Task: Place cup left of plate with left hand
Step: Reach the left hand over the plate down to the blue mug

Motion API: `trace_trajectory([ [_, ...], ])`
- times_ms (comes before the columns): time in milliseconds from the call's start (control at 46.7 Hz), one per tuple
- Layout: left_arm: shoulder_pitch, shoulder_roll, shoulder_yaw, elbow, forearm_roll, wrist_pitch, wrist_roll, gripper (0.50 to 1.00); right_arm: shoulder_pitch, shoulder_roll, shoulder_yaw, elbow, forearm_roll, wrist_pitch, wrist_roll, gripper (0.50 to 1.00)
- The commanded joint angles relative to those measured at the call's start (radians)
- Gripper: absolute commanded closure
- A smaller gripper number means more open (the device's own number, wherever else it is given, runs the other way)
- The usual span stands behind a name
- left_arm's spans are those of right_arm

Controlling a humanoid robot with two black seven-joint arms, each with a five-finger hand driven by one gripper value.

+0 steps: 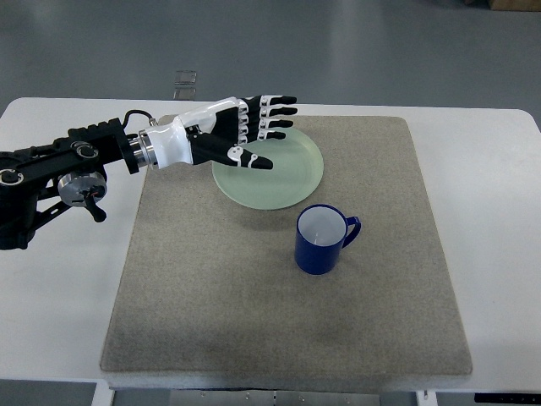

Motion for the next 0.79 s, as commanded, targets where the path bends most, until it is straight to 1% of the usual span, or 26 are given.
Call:
trace_trajectory([
  [0,0.024,-0.007,-0.005,0.0,0.02,0.001,-0.002,0.506,-0.001,0.0,0.0,-0.002,0.0,0.0,0.0,0.568],
  [342,0.067,-0.04,-0.002,0.0,0.026,0.0,-0.005,0.506,0.0,0.0,0.0,0.0,0.0,0.0,0.0,0.568],
  [599,0.107,-0.037,-0.001,-0.04,0.071,-0.005,-0.008,0.506,0.0,0.0,0.0,0.0,0.0,0.0,-0.001,0.568],
  [770,0.122,-0.039,-0.002,-0.041,0.095,-0.005,-0.008,0.506,0.0,0.0,0.0,0.0,0.0,0.0,0.0,0.568],
])
